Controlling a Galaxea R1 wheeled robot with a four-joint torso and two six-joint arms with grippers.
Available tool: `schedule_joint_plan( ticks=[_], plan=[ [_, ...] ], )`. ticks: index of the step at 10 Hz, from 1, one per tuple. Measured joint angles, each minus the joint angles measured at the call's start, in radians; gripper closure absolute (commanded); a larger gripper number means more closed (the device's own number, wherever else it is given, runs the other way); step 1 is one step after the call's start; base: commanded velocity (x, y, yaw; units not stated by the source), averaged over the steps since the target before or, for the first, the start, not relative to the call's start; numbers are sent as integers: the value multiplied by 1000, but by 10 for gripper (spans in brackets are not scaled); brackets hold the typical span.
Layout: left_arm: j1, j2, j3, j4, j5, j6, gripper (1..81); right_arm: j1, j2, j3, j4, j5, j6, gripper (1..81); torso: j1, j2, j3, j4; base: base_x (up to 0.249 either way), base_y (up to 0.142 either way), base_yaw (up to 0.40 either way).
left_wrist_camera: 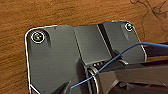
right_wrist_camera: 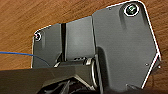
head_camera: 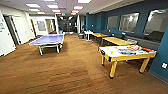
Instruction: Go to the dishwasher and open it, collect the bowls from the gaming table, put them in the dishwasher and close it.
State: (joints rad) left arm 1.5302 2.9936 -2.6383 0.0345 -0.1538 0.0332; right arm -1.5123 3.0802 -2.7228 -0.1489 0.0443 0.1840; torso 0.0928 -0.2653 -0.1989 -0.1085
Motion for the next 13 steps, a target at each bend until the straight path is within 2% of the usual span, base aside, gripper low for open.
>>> schedule_joint_plan(
  ticks=[13],
  plan=[
    [0,4,0,0,0,0,10,0,6,0,0,0,0,10,0,0,0,0,214,0,0]
  ],
)
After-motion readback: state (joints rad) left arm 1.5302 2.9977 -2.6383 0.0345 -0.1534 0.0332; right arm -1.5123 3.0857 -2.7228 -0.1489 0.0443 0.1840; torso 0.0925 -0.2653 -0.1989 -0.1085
